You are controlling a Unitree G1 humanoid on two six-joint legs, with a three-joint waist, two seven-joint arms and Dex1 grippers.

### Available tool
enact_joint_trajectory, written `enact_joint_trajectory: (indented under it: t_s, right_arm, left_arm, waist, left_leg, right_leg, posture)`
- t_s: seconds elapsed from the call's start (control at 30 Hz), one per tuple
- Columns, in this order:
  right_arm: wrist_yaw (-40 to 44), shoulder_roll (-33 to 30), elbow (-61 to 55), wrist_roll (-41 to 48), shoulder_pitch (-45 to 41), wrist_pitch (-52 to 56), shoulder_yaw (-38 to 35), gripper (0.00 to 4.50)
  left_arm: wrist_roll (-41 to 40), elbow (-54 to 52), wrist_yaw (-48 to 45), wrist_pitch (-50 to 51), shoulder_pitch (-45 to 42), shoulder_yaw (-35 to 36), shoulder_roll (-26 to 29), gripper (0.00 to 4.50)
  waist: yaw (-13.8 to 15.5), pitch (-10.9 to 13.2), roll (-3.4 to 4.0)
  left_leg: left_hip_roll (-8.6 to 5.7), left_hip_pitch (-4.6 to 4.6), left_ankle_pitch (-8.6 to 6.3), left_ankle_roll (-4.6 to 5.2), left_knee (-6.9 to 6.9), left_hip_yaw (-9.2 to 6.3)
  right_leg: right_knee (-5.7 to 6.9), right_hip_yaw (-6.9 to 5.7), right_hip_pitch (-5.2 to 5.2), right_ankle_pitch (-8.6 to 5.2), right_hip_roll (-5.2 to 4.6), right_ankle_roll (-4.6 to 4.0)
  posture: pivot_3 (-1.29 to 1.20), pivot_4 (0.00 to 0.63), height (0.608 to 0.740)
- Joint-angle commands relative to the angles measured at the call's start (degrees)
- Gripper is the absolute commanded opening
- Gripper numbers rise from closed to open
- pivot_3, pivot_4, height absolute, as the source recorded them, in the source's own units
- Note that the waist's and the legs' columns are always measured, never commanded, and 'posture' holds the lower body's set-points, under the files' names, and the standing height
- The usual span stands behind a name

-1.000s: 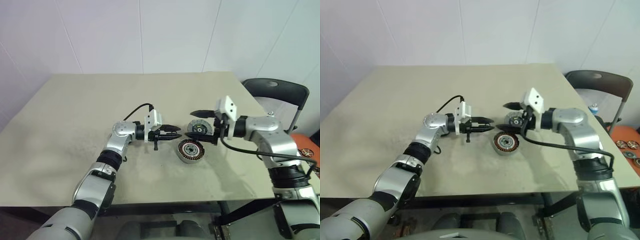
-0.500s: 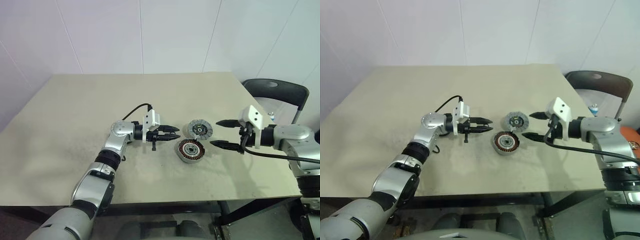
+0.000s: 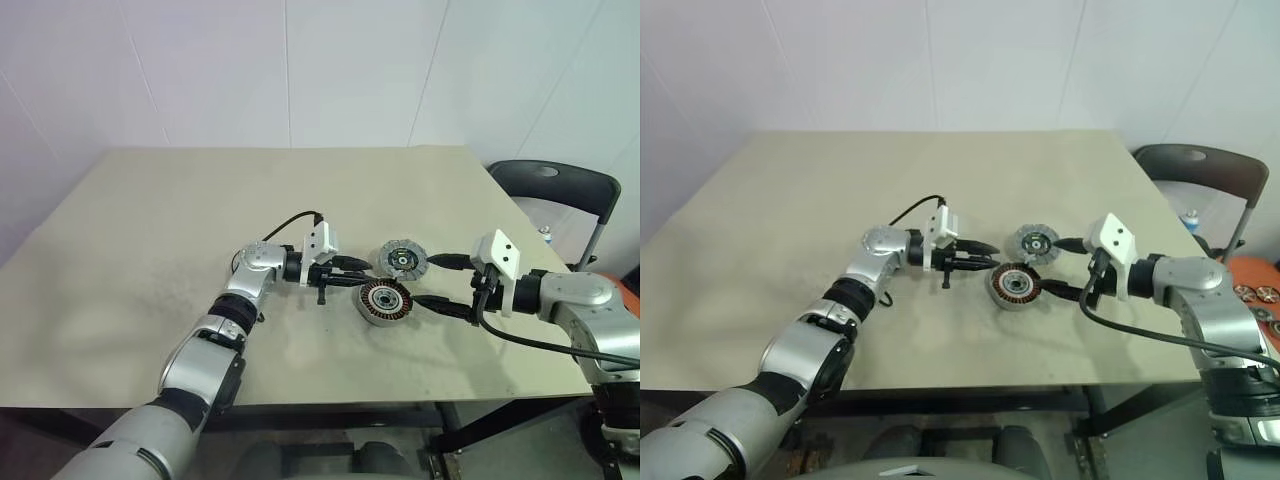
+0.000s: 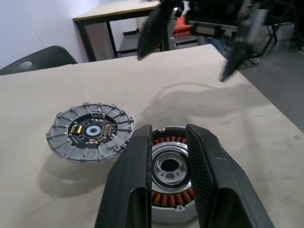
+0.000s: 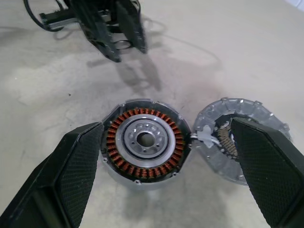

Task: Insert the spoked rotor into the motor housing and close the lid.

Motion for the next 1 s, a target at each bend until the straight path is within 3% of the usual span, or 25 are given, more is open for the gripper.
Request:
enact_joint_trajectory:
  t_s: [0.03,0.8,1.0]
  right_arm:
    - [-1.2,-0.12,-3.36,1.46,0.58,0.48,-2.03,4.5]
    - [-4.9,0.88,-7.16,2.31,2.31,1.63,-1.39,4.5]
    - [-6.07,0.93,-9.16,2.75,4.91,1.99,-2.15,4.5]
  left_arm:
    - [0.52,0.9,0.3,-1.34,-2.66,0.7,-0.92,0.74]
    - [1.84,0.49,-1.97,-3.47,0.06,0.13,-2.23,0.74]
    - [3.83,3.91,2.98,-3.78,-1.25,0.33,-4.07,0.74]
  waist:
    - [0.22,0.01,0.0]
    - [0.54,0.02,-0.03]
    - [0.57,0.03,-0.04]
  left_leg:
    - [0.0,0.0,-0.01,0.01,0.0,0.01]
    - [0.01,-0.01,-0.02,0.03,0.02,0.01]
    - [0.01,-0.02,-0.03,0.06,0.02,0.01]
  right_leg:
    - [0.0,0.01,-0.01,0.0,0.0,0.0]
    - [-0.01,0.01,0.01,-0.01,0.01,0.0]
    - [-0.03,0.01,0.01,-0.01,0.01,0.01]
  posture:
    - [0.0,0.0,0.74]
    - [0.0,0.0,0.74]
    - [0.0,0.0,0.74]
